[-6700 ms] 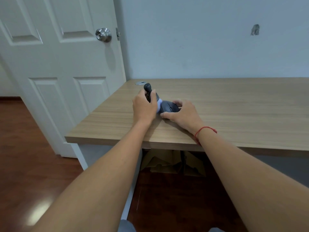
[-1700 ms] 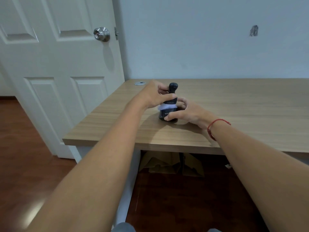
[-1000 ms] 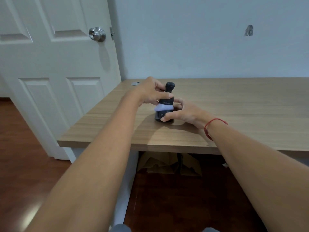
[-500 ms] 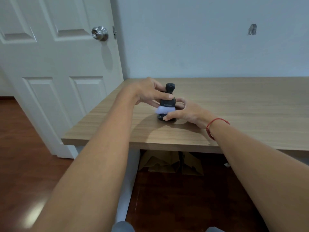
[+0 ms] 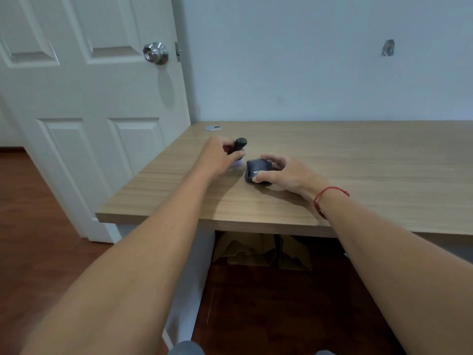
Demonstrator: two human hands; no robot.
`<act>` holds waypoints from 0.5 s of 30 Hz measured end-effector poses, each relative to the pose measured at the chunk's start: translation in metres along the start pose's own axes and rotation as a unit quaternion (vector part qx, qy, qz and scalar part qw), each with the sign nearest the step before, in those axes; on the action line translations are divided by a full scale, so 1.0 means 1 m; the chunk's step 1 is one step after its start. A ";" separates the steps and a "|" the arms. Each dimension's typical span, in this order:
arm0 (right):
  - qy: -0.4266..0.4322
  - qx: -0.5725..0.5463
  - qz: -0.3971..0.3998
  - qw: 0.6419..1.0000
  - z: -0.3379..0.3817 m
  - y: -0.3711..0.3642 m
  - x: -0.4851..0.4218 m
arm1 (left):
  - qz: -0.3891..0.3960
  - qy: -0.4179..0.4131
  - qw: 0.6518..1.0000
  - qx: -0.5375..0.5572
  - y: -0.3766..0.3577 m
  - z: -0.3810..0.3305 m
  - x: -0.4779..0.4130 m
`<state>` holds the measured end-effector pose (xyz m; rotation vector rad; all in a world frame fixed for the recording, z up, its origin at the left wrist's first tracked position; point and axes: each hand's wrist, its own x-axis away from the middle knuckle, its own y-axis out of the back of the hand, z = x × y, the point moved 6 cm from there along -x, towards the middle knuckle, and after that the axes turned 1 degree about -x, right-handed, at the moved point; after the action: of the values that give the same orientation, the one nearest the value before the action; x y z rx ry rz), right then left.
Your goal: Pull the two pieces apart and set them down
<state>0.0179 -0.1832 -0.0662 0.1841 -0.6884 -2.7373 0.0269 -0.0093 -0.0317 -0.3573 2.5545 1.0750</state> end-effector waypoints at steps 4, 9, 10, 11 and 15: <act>0.020 0.018 -0.030 0.999 0.001 0.007 -0.005 | -0.012 -0.035 0.995 -0.093 0.004 0.012 0.003; 0.042 0.062 -0.083 0.994 0.003 0.009 -0.021 | 0.014 -0.087 0.989 -0.121 -0.001 0.011 0.008; 0.042 0.063 -0.088 0.993 0.002 0.009 -0.027 | 0.023 -0.095 0.988 -0.123 -0.003 0.010 0.011; 0.040 0.067 -0.086 0.993 0.002 0.009 -0.029 | 0.030 -0.100 0.986 -0.128 -0.005 0.011 0.011; 0.039 0.075 -0.094 0.992 0.006 0.009 -0.038 | 0.036 -0.092 0.987 -0.129 -0.010 0.014 0.000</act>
<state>0.0552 -0.1757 -0.0544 0.4084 -0.8978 -2.8358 0.0337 -0.0060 -0.0477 -0.2194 2.2874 1.4009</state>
